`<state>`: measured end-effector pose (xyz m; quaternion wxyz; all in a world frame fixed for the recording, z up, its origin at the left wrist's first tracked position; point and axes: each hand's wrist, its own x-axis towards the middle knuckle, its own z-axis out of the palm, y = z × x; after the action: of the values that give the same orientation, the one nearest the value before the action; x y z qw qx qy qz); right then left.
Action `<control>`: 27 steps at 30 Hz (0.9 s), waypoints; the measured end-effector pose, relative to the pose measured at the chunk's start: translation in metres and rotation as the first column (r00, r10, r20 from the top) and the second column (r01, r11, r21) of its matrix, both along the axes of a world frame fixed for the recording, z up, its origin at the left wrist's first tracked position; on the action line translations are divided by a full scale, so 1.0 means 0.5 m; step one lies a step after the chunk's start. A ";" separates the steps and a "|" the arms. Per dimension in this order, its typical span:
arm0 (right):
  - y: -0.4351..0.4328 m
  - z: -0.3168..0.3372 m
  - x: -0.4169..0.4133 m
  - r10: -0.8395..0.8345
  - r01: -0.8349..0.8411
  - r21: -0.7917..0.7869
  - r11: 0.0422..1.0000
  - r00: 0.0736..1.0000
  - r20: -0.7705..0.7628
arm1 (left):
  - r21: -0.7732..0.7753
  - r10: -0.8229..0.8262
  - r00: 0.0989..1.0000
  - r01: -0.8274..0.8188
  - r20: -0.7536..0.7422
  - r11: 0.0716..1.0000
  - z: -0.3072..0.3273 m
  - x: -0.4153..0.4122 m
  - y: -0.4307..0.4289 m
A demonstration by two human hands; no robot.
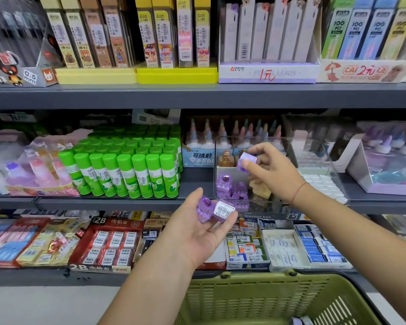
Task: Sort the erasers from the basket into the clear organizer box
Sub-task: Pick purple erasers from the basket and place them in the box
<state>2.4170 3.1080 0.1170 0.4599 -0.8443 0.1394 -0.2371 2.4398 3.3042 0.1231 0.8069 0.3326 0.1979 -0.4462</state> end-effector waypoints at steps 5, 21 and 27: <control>-0.009 0.007 0.001 0.118 -0.136 0.405 0.904 0.991 0.069 | -0.005 0.003 1.000 -0.003 0.001 1.000 -0.003 0.002 -0.001; -0.016 0.019 0.008 -0.026 -0.137 -0.585 0.799 0.965 -0.261 | -0.007 -0.001 1.000 0.001 0.003 1.000 -0.007 0.003 -0.001; 0.000 0.019 0.036 -0.147 -0.119 -0.721 0.682 0.944 -0.295 | 0.002 0.000 1.000 0.000 0.009 1.000 -0.006 0.003 -0.001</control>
<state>2.4352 3.1079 0.1263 0.0532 -0.9832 0.1144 -0.1321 2.4412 3.3036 0.1203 0.8074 0.3354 0.1946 -0.4447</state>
